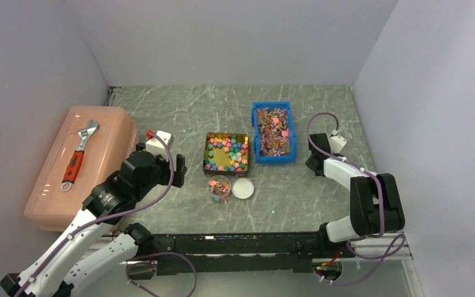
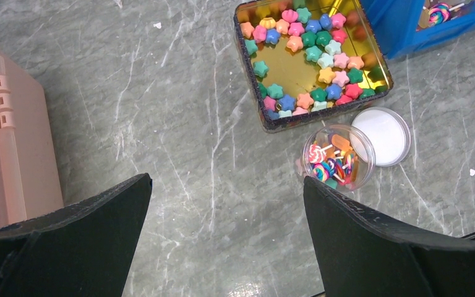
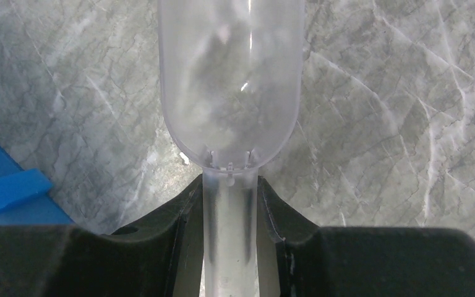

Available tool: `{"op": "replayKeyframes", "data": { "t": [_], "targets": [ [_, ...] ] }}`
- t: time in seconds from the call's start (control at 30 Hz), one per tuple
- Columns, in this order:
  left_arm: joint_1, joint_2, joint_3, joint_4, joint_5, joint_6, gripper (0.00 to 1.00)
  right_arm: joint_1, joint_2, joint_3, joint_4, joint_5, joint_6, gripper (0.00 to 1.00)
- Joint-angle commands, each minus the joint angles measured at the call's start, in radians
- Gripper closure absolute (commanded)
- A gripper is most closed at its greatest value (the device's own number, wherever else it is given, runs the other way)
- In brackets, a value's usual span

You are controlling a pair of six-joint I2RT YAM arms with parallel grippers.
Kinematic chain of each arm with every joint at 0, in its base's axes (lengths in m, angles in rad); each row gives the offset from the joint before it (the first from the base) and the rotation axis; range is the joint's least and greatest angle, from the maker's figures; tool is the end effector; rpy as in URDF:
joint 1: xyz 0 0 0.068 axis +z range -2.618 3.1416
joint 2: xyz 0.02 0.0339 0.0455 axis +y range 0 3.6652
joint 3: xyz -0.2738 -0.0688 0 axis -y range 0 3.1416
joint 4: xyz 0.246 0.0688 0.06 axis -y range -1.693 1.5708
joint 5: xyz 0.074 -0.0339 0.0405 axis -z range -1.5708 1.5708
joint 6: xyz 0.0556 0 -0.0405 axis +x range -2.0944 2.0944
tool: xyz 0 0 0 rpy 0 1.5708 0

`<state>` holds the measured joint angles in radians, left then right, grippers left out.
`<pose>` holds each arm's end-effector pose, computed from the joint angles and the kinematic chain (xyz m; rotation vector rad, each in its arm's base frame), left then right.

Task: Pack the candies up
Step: Place the spatula at the center of the board.

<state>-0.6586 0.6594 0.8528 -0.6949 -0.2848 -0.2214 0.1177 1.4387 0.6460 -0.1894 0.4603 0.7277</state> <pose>0.1244 -0.0765 0.3262 0.2750 2.0413 -0.2515 0.2691 0.0070 0.1488 0.8895 2.2537 -0.2159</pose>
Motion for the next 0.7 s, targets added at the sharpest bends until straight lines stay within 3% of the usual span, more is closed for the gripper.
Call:
{"op": "replayKeyframes", "data": {
  "t": [0.0,0.27,0.67],
  "targets": [
    [0.007,0.008,0.005,0.038,0.017,0.02,0.01,-0.007,-0.004,0.038,0.024,-0.026,-0.03,0.72],
    [0.01,0.03,0.015,0.033,0.047,0.009,0.01,-0.007,-0.066,0.055,-0.019,-0.042,-0.065,0.51],
    [0.01,0.071,0.073,-0.028,0.065,-0.088,0.01,-0.007,-0.265,0.079,-0.119,-0.13,-0.16,0.43]
  ]
}}
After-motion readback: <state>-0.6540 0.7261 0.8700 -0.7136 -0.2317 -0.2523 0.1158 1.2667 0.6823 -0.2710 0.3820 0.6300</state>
